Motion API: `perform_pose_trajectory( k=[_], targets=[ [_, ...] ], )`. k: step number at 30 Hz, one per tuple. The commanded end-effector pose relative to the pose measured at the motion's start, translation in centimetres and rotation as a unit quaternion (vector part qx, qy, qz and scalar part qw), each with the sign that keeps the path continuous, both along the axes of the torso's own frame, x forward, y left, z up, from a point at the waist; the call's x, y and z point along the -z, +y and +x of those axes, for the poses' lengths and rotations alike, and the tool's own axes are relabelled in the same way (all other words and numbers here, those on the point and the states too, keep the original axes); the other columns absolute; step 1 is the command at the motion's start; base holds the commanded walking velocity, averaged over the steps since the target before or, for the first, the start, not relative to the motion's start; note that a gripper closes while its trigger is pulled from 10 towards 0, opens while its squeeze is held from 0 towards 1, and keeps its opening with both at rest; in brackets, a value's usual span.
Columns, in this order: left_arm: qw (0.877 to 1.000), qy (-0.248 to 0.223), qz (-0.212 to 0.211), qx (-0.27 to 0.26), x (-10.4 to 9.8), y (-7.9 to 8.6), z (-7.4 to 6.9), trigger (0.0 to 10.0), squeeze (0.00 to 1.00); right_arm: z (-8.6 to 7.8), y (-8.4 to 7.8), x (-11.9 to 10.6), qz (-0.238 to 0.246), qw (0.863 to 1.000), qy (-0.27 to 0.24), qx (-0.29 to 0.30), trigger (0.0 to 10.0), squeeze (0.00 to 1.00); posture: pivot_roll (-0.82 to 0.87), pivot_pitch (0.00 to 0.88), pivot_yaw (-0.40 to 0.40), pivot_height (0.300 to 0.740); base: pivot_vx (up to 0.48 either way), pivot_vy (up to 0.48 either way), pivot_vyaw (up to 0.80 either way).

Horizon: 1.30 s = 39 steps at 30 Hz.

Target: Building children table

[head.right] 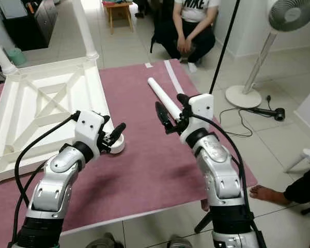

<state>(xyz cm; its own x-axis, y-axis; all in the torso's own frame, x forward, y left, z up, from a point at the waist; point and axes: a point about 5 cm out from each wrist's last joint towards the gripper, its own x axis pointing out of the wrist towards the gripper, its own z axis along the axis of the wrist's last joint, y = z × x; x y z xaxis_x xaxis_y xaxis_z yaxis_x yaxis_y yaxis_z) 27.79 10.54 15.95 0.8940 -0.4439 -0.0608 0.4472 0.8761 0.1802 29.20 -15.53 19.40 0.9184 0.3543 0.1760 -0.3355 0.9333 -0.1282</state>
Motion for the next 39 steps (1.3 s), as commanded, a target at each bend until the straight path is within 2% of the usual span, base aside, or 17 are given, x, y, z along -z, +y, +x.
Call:
perform_pose_trajectory(
  k=[1,2,3,4,5,7,8,13,18,19,20,21,23,25,26,30,39],
  targets=[
    [0.999,0.001,0.017,-0.030,-0.1,0.8,0.0,10.0,0.00,0.4,-1.4,0.6,-0.035,0.998,0.018,0.041,10.0,0.00,0.01,0.000,0.061,0.740,0.000,0.000,0.00],
    [0.999,0.001,0.017,-0.030,-0.1,0.8,0.0,10.0,0.00,0.4,-1.4,0.6,-0.035,0.998,0.018,0.041,10.0,0.00,0.01,0.000,0.061,0.740,0.000,0.000,0.00],
    [1.000,0.001,0.022,-0.019,-0.8,1.2,0.0,10.0,0.00,1.1,-3.7,0.8,-0.067,0.994,0.042,0.077,10.0,0.00,0.00,0.000,0.079,0.740,0.000,0.000,0.00],
    [1.000,0.001,0.022,-0.019,-0.8,1.2,0.0,10.0,0.00,1.1,-3.7,0.8,-0.067,0.994,0.042,0.077,10.0,0.00,0.00,0.000,0.079,0.740,0.000,0.000,0.00],
    [1.000,-0.003,0.018,0.004,-1.9,1.4,-0.1,10.0,0.00,1.8,-5.7,0.7,-0.077,0.990,0.078,0.089,10.0,0.00,-0.01,0.000,0.089,0.740,0.000,0.000,0.00],
    [1.000,-0.003,0.018,0.004,-1.9,1.4,-0.1,10.0,0.00,1.8,-5.7,0.7,-0.077,0.990,0.078,0.089,10.0,0.00,-0.01,0.000,0.089,0.740,0.000,0.000,0.00],
    [0.996,-0.024,0.025,0.085,-4.0,0.9,-1.2,10.0,0.00,2.5,-7.0,0.6,-0.066,0.986,0.146,0.038,10.0,0.00,-0.02,0.000,0.097,0.740,0.000,0.000,0.00],
    [0.987,-0.045,0.045,0.149,-5.2,0.3,-2.4,10.0,0.00,2.9,-6.6,1.4,-0.065,0.978,0.196,-0.026,10.0,0.00,-0.01,0.000,0.094,0.740,0.000,0.000,0.00],
    [0.987,-0.054,0.044,0.147,-5.7,0.2,-2.7,10.0,0.00,3.6,-5.7,1.6,-0.073,0.974,0.204,-0.069,10.0,0.00,0.01,0.000,0.080,0.740,0.000,0.000,0.00],
    [0.987,-0.054,0.044,0.143,-5.6,0.2,-2.7,10.0,0.00,3.8,-5.3,1.6,-0.076,0.973,0.202,-0.077,10.0,0.25,0.01,0.000,0.080,0.740,0.000,0.000,0.00],
    [0.988,-0.053,0.043,0.140,-5.6,0.2,-2.8,10.0,0.00,4.1,-5.0,1.6,-0.075,0.973,0.204,-0.080,10.0,0.64,0.01,0.000,0.080,0.740,0.000,0.000,0.00],
    [0.988,-0.053,0.043,0.140,-5.6,0.2,-2.8,10.0,0.00,4.1,-5.0,1.6,-0.075,0.973,0.204,-0.080,10.0,0.64,0.01,0.000,0.080,0.740,0.000,0.000,0.00],
    [0.989,-0.049,0.044,0.135,-5.5,0.1,-2.9,10.0,0.00,5.1,-5.1,2.2,-0.080,0.971,0.222,-0.040,10.0,0.74,0.02,0.000,0.071,0.740,0.000,0.000,0.00],
    [0.989,-0.046,0.044,0.134,-5.5,0.1,-3.0,10.0,0.00,5.5,-5.1,2.5,-0.076,0.969,0.235,-0.027,10.0,0.74,0.02,0.000,0.071,0.740,0.000,0.000,0.00],
    [0.989,-0.044,0.045,0.134,-5.4,0.1,-3.1,10.0,0.00,6.1,-5.2,2.9,-0.076,0.966,0.248,-0.006,10.0,0.00,0.02,0.000,0.071,0.740,0.000,0.000,0.00],
    [0.989,-0.037,0.046,0.135,-5.5,0.2,-3.2,10.0,0.00,7.1,-4.9,3.4,-0.057,0.958,0.280,0.001,10.0,0.00,0.04,0.000,0.069,0.740,0.000,0.000,0.00],
    [0.988,-0.030,0.047,0.142,-5.8,0.1,-3.5,10.0,0.00,8.6,-3.4,2.7,-0.042,0.955,0.293,-0.040,10.0,0.00,0.05,0.000,0.063,0.740,0.000,0.000,0.00]
  ],
)
